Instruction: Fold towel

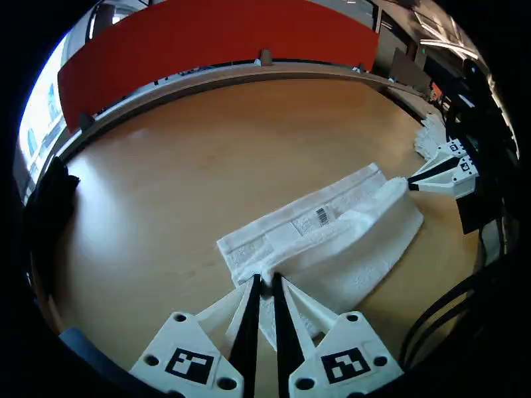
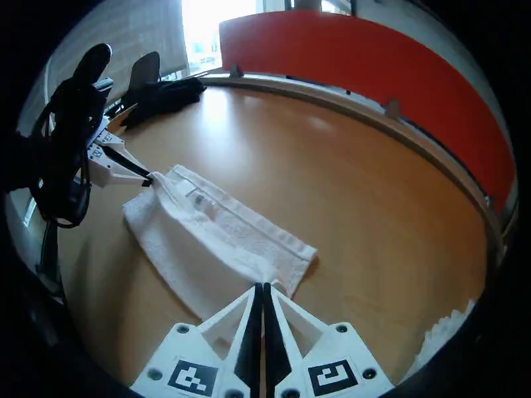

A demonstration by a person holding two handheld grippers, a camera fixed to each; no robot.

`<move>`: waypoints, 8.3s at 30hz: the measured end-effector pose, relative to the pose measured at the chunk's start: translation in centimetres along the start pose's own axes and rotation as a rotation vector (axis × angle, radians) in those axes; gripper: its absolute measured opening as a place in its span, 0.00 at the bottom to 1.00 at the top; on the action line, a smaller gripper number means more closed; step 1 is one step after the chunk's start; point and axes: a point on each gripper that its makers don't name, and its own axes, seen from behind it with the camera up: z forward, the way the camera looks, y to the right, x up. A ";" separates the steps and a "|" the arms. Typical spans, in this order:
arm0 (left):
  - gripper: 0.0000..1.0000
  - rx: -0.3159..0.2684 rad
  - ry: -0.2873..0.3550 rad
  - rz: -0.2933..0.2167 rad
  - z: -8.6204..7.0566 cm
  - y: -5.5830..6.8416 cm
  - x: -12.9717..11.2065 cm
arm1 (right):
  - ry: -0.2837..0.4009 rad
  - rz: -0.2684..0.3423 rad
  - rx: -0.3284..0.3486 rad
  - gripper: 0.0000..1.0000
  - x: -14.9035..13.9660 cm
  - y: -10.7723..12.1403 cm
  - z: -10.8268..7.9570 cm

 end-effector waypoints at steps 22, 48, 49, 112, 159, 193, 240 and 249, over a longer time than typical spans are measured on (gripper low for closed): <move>0.38 0.069 0.014 0.051 0.6 -2.0 0.8 | 0.007 -0.022 -0.126 0.48 1.1 3.2 1.4; 0.93 0.130 0.026 0.047 0.7 -4.4 1.9 | 0.053 -0.043 -0.253 1.00 3.0 6.9 1.0; 0.93 0.132 0.027 0.044 0.7 -4.4 1.9 | 0.054 -0.043 -0.255 1.00 3.1 6.9 1.0; 0.93 0.162 0.028 -0.160 -5.0 -1.6 -5.7 | 0.050 -0.041 -0.157 1.00 -1.8 1.2 -2.5; 0.93 0.212 0.005 -0.301 -9.3 -1.2 -11.0 | -0.098 -0.129 0.047 0.68 -6.5 -0.7 -0.8; 0.93 0.218 0.000 -0.308 -9.5 -1.6 -11.3 | -0.071 -0.084 0.049 0.04 -5.7 -1.1 -2.3; 0.93 0.219 0.018 -0.306 -9.7 -1.7 -10.2 | 0.153 -0.176 -0.084 0.05 4.6 1.6 -11.1; 0.93 0.218 0.018 -0.307 -9.6 -1.6 -10.1 | 0.158 -0.190 -0.050 0.05 4.8 0.4 -10.7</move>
